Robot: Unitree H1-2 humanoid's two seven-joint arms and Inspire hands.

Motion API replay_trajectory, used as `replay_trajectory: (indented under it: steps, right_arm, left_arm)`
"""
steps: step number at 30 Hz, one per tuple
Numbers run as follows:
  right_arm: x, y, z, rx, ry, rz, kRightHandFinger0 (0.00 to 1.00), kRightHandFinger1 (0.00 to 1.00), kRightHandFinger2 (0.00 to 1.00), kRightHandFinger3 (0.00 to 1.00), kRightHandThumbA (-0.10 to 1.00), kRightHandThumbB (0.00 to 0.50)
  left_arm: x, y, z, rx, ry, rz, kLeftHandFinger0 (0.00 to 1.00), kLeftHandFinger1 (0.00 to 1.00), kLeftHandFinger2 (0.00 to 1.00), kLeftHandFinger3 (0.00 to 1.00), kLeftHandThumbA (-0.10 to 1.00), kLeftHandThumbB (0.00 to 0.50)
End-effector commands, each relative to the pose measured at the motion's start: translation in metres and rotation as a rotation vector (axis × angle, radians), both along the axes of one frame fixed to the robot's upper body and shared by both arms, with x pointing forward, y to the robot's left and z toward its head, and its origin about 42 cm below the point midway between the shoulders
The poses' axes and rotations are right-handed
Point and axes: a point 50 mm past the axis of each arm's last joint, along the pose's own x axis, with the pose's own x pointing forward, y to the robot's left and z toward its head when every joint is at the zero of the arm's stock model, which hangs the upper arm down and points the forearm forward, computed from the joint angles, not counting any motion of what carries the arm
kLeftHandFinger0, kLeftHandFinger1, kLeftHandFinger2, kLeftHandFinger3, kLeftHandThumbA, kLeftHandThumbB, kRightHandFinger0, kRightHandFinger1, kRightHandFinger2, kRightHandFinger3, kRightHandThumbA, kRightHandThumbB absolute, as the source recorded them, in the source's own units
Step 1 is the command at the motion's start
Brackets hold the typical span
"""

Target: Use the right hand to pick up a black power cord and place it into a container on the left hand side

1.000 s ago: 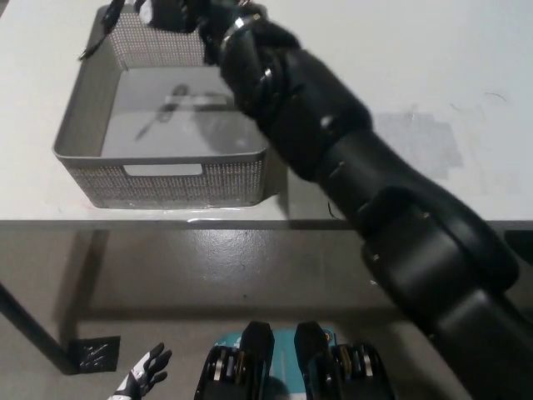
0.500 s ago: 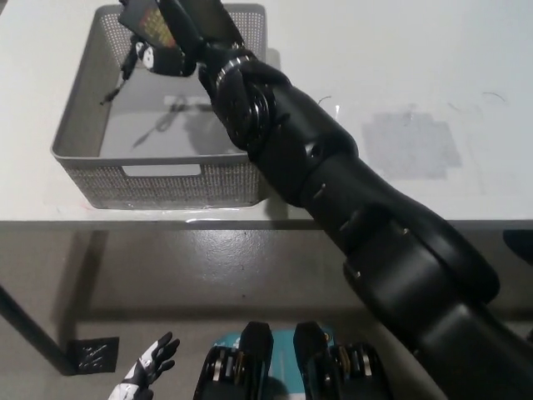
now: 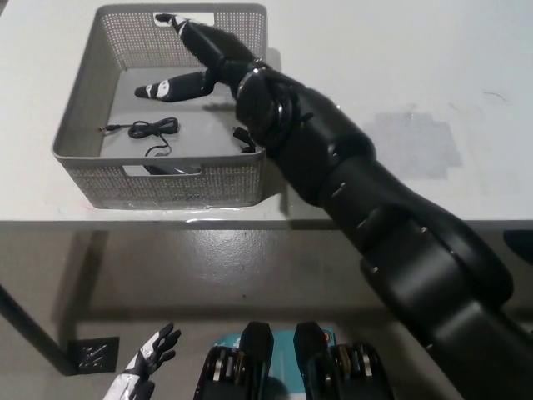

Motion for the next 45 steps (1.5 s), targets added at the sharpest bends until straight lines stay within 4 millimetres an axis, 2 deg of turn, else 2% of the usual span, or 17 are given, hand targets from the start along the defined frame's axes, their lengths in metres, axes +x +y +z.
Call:
replay_trajectory:
  steps: [1,6,9,11,15,17,20,21,27,30,32,34,36,38,39,40,45]
  right_arm:
    - [0.005,-0.007,0.042,0.068,-0.032,0.042,1.0,1.0,1.0,1.0,1.0,0.5]
    - [0.007,-0.022,0.056,0.192,-0.041,0.055,1.0,1.0,1.0,1.0,1.0,0.5]
    - [0.005,-0.033,0.069,0.281,-0.05,0.063,1.0,1.0,1.0,1.0,1.0,0.449]
    - [0.001,-0.046,0.075,0.384,-0.048,0.082,1.0,1.0,1.0,1.0,1.0,0.469]
    - [-0.007,-0.068,0.091,0.482,-0.079,0.099,1.0,1.0,1.0,1.0,1.0,0.495]
    - [-0.015,-0.091,0.097,0.565,-0.093,0.102,1.0,1.0,1.0,1.0,1.0,0.5]
    - [-0.028,-0.114,0.096,0.585,-0.108,0.09,1.0,1.0,1.0,1.0,1.0,0.5]
    - [-0.034,-0.128,0.093,0.585,-0.136,0.105,1.0,1.0,1.0,1.0,1.0,0.488]
    - [-0.068,-0.174,0.083,0.579,-0.221,0.142,1.0,1.0,1.0,1.0,1.0,0.491]
    - [-0.096,-0.2,0.068,0.615,-0.235,0.158,1.0,1.0,1.0,1.0,1.0,0.471]
    - [-0.117,-0.214,0.05,0.67,-0.217,0.201,1.0,1.0,1.0,1.0,1.0,0.424]
    - [-0.132,-0.222,0.033,0.682,-0.205,0.204,1.0,1.0,1.0,1.0,1.0,0.443]
    - [-0.154,-0.232,0.004,0.686,-0.185,0.194,1.0,1.0,1.0,1.0,1.0,0.445]
    - [-0.165,-0.238,-0.012,0.677,-0.175,0.19,1.0,1.0,1.0,1.0,1.0,0.441]
    - [-0.175,-0.243,-0.028,0.673,-0.162,0.183,1.0,1.0,1.0,1.0,1.0,0.421]
    - [-0.183,-0.247,-0.042,0.676,-0.151,0.172,1.0,1.0,1.0,1.0,1.0,0.431]
    - [-0.213,-0.243,-0.1,0.718,-0.062,0.145,1.0,1.0,1.0,1.0,1.0,0.404]
  left_arm:
    - [-0.002,0.002,0.005,0.009,-0.034,-0.037,1.0,1.0,1.0,1.0,1.0,0.284]
    - [-0.006,0.002,0.004,0.016,-0.025,-0.034,1.0,1.0,1.0,1.0,1.0,0.285]
    - [-0.012,0.003,0.002,0.012,-0.019,-0.033,1.0,1.0,1.0,1.0,1.0,0.273]
    - [-0.026,0.004,-0.003,0.005,0.005,-0.033,1.0,1.0,1.0,1.0,1.0,0.269]
    - [-0.031,0.008,-0.007,-0.002,0.025,-0.015,1.0,1.0,1.0,1.0,1.0,0.312]
    - [-0.033,0.008,-0.007,0.022,0.032,-0.003,1.0,1.0,1.0,1.0,1.0,0.326]
    - [-0.035,0.005,-0.008,0.009,0.03,-0.011,1.0,1.0,1.0,1.0,1.0,0.292]
    - [-0.035,0.005,-0.008,0.017,0.04,0.003,1.0,1.0,1.0,1.0,1.0,0.317]
    - [-0.028,0.01,-0.003,0.02,0.014,0.014,1.0,1.0,1.0,1.0,1.0,0.31]
    - [-0.018,0.01,0.0,0.0,0.011,0.006,1.0,1.0,1.0,1.0,1.0,0.314]
    - [-0.014,0.009,0.002,-0.001,0.002,0.005,1.0,1.0,1.0,1.0,1.0,0.315]
    - [-0.011,0.008,0.002,-0.008,0.003,0.012,1.0,1.0,1.0,1.0,1.0,0.334]
    - [-0.01,0.008,0.003,-0.02,0.007,0.02,1.0,1.0,1.0,1.0,1.0,0.339]
    - [-0.008,0.008,0.005,-0.029,-0.005,0.021,1.0,1.0,1.0,1.0,1.0,0.326]
    - [-0.006,0.009,0.006,-0.03,-0.015,0.023,1.0,1.0,1.0,1.0,1.0,0.317]
    - [-0.002,0.01,0.008,-0.029,-0.023,0.028,1.0,1.0,1.0,1.0,1.0,0.318]
    - [0.007,0.014,0.015,-0.032,-0.012,0.041,1.0,1.0,1.0,1.0,1.0,0.356]
